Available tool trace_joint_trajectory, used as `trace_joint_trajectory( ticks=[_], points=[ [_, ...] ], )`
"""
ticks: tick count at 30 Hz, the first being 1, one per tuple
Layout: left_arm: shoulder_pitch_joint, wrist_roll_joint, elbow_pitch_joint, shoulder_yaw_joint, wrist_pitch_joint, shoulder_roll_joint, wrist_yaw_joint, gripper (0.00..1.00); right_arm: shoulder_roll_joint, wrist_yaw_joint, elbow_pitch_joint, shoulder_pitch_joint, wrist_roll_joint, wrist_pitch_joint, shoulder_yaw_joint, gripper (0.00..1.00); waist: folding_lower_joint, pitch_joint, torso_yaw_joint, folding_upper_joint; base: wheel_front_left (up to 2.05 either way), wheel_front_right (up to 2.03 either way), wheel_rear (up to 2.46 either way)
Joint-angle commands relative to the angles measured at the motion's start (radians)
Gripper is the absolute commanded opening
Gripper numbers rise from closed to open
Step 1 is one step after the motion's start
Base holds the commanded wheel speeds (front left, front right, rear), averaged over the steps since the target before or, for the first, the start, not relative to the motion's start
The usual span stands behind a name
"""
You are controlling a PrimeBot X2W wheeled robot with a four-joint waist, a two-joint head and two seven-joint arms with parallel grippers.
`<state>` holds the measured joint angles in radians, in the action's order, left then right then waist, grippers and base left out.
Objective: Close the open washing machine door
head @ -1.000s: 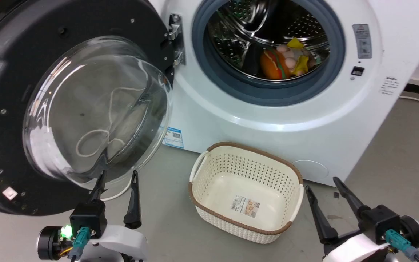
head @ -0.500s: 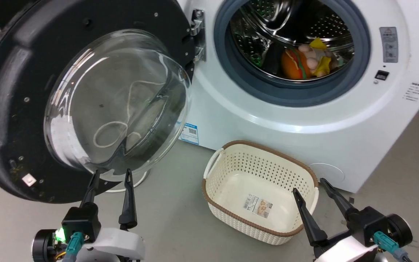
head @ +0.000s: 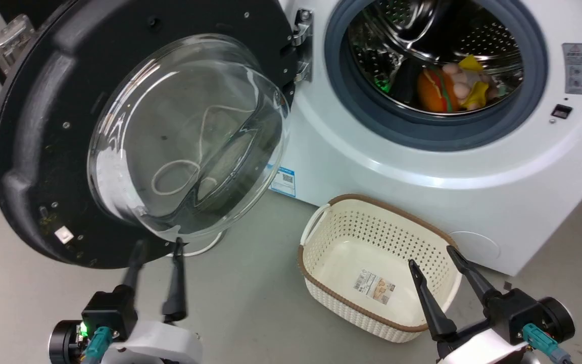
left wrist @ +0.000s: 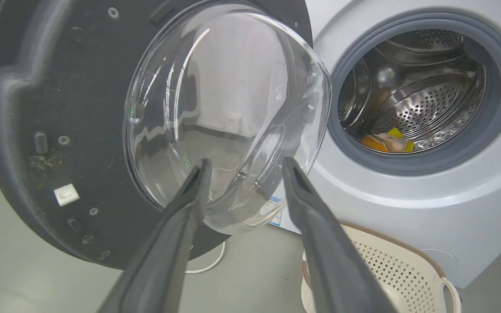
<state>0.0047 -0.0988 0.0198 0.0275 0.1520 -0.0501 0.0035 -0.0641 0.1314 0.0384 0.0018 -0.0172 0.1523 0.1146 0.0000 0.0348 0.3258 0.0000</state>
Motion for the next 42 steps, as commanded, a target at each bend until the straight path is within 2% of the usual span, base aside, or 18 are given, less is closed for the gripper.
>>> trace_joint_trajectory(
  ticks=[1,5,10,14,17,24,29,33,37,42],
  points=[
    [0.006,-0.012,-0.004,0.0,0.009,0.0,-0.008,0.0,0.0,0.0,0.003,-0.001,0.001,0.009,0.0,1.0,0.0,0.004,0.007,0.0,0.0,0.0,0.0],
    [-0.012,-0.053,0.018,-0.039,0.017,0.0,-0.019,0.0,0.002,0.0,0.003,0.006,0.006,0.017,-0.008,1.0,0.0,0.013,0.025,0.0,0.0,0.0,0.0],
    [-0.066,-0.127,0.073,-0.136,0.028,-0.003,-0.052,0.0,0.007,-0.001,0.005,0.017,0.02,0.027,-0.047,1.0,0.0,0.031,0.047,0.0,0.0,0.0,0.0],
    [-0.146,-0.232,0.069,-0.238,0.034,-0.051,-0.075,0.0,0.009,-0.001,0.005,0.019,0.026,0.036,-0.058,1.0,0.0,0.052,0.054,0.0,0.0,0.0,0.0],
    [-0.228,-0.352,0.033,-0.329,-0.004,-0.101,-0.074,0.0,0.01,-0.001,0.007,0.011,0.034,0.042,-0.058,1.0,0.0,0.074,0.052,0.0,0.0,0.0,0.0],
    [-0.431,-0.66,-0.171,-0.495,-0.227,-0.228,-0.021,0.0,0.01,-0.001,0.011,-0.012,0.03,0.057,-0.05,1.0,0.0,0.116,0.045,0.0,0.0,0.0,0.0],
    [-0.541,-0.873,-0.334,-0.557,-0.443,-0.272,0.042,0.0,0.007,-0.001,0.02,-0.023,0.036,0.067,-0.039,1.0,0.0,0.137,0.045,0.0,0.0,0.0,0.0],
    [-0.589,-0.988,-0.427,-0.581,-0.587,-0.3,0.082,0.0,0.001,-0.001,0.024,-0.03,0.037,0.075,-0.03,1.0,0.0,0.15,0.048,0.0,0.0,0.0,0.0],
    [-0.616,-1.075,-0.471,-0.582,-0.704,-0.303,0.081,0.0,-0.005,-0.001,0.027,-0.035,0.035,0.084,-0.024,1.0,0.0,0.165,0.058,0.0,0.0,0.0,0.0],
    [-0.632,-1.18,-0.484,-0.582,-0.832,-0.284,0.052,0.0,-0.012,-0.001,0.031,-0.037,0.036,0.094,-0.017,1.0,0.0,0.181,0.076,0.0,0.0,0.0,0.0]
  ],
)
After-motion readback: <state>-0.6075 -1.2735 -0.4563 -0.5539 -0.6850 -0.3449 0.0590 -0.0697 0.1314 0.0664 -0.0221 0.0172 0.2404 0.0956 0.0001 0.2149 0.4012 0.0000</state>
